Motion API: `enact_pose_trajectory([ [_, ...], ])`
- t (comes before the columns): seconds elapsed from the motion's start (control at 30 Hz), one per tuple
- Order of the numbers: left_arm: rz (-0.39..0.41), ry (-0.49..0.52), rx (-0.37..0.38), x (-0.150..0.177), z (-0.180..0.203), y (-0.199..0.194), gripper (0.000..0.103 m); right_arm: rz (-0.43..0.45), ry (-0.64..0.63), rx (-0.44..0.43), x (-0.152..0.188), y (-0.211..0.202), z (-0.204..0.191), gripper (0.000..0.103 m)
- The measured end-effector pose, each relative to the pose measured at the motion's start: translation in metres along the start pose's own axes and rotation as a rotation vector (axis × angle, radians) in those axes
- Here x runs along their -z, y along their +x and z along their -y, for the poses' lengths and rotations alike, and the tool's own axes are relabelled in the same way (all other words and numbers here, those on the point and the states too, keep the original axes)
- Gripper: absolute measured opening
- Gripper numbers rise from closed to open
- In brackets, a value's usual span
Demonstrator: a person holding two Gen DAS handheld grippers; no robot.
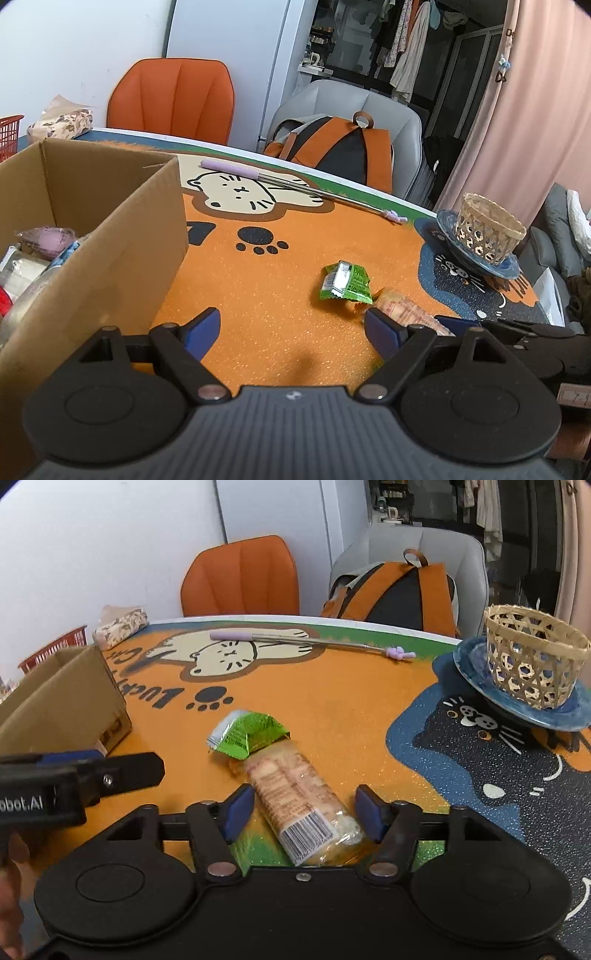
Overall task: Organize snacks
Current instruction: 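Grasp the biscuit pack with the right tool, then grasp the green candy with the left tool while the right holds the biscuit pack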
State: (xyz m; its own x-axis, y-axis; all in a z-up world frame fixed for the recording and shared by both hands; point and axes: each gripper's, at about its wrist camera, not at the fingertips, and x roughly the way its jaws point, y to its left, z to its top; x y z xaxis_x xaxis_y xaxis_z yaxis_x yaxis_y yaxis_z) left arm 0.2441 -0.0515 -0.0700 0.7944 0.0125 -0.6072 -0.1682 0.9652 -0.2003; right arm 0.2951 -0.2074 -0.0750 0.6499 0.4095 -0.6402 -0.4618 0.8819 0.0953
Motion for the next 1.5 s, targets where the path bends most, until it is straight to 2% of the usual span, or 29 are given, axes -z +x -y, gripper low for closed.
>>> enact_pose_trajectory([
  [0.03,-0.002,0.001,-0.003,0.000,0.000,0.000,0.085,0.000,0.005,0.002,0.000,-0.001,0.001,0.042],
  [0.1,-0.002,0.001,-0.007,0.000,0.001,0.001,0.085,-0.002,0.025,0.005,0.000,-0.004,0.006,0.037],
  [0.53,-0.005,0.028,-0.006,-0.003,0.017,0.016,0.085,0.048,0.137,0.020,0.005,-0.016,0.032,0.037],
  [0.83,-0.001,0.035,0.025,-0.013,0.031,0.035,0.085,0.063,0.171,0.087,0.005,-0.018,0.043,0.037],
  [0.93,0.001,0.047,0.034,-0.015,0.036,0.041,0.085,0.049,0.165,0.127,0.006,-0.015,0.045,0.037],
  [1.33,-0.039,0.068,0.016,-0.018,0.050,0.080,0.085,0.035,0.123,0.191,0.008,-0.013,0.047,0.042],
  [1.43,-0.031,0.072,-0.004,-0.017,0.051,0.085,0.076,0.038,0.107,0.203,0.008,-0.012,0.047,0.040],
  [1.5,-0.021,0.073,-0.006,-0.017,0.051,0.085,0.062,0.040,0.102,0.212,0.009,-0.012,0.047,0.037],
])
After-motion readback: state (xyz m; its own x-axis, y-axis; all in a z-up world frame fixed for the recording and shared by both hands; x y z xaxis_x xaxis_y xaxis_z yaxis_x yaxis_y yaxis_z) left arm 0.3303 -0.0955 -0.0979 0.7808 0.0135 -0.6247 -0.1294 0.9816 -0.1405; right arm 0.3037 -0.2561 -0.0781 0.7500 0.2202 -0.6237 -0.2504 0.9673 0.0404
